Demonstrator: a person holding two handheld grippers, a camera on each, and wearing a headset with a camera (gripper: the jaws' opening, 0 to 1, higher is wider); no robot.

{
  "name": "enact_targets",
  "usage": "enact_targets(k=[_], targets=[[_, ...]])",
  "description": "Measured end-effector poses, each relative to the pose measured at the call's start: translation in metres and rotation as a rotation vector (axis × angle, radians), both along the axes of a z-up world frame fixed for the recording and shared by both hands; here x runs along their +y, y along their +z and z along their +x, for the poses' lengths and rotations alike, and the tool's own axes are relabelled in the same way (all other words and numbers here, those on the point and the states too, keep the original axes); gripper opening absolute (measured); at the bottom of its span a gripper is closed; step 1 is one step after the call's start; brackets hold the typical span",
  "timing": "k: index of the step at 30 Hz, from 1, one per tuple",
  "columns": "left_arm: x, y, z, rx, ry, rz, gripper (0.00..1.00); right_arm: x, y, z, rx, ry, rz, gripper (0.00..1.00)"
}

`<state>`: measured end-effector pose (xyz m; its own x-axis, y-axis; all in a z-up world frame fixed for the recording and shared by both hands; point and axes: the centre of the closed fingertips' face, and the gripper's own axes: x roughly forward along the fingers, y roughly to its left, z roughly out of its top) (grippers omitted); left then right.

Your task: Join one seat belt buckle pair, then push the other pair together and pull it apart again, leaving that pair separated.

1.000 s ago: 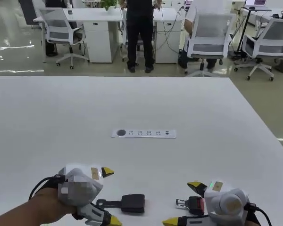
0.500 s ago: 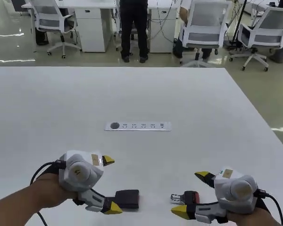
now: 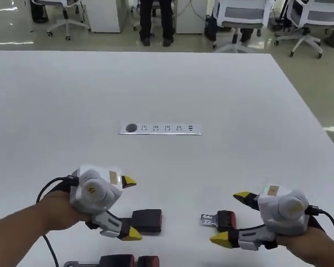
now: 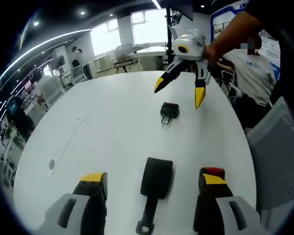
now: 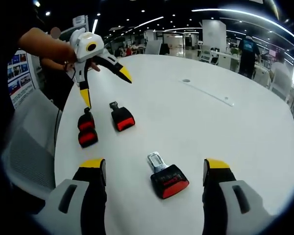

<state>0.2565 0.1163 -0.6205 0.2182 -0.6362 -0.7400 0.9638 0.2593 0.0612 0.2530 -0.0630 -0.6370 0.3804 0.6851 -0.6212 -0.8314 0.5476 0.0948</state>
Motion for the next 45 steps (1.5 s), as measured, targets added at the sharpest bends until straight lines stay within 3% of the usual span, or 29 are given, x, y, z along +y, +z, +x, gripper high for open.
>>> enact_targets(k=[4,9,17,20,22,33,39,41,45], targets=[[-0.003,-0.007,-0.001,0.019,-0.004,0.005,0.76,0.0,-0.007,-0.001,0.016,0.017,-0.013,0.78],[-0.005,-0.026,-0.002,0.055,0.0,0.009,0.75,-0.005,-0.023,0.0,0.038,0.057,-0.032,0.74],[-0.008,-0.035,-0.003,0.092,-0.01,0.01,0.72,-0.008,-0.038,0.005,0.057,0.094,-0.057,0.71],[-0.006,-0.045,-0.004,0.106,-0.017,0.02,0.7,-0.008,-0.045,0.002,0.074,0.137,-0.07,0.69],[-0.006,-0.049,-0.004,0.11,-0.027,0.027,0.69,-0.009,-0.047,0.0,0.071,0.173,-0.103,0.67],[-0.001,-0.073,0.0,0.124,-0.084,0.052,0.61,-0.015,-0.055,0.002,0.091,0.204,-0.13,0.58],[-0.001,-0.073,0.004,0.114,-0.089,0.044,0.53,-0.016,-0.055,0.002,0.077,0.233,-0.142,0.52],[0.001,-0.074,0.006,0.092,-0.115,0.064,0.51,-0.016,-0.056,0.005,0.066,0.241,-0.157,0.49],[0.003,-0.075,0.005,0.103,-0.119,0.051,0.47,-0.015,-0.057,0.005,0.061,0.259,-0.158,0.43]])
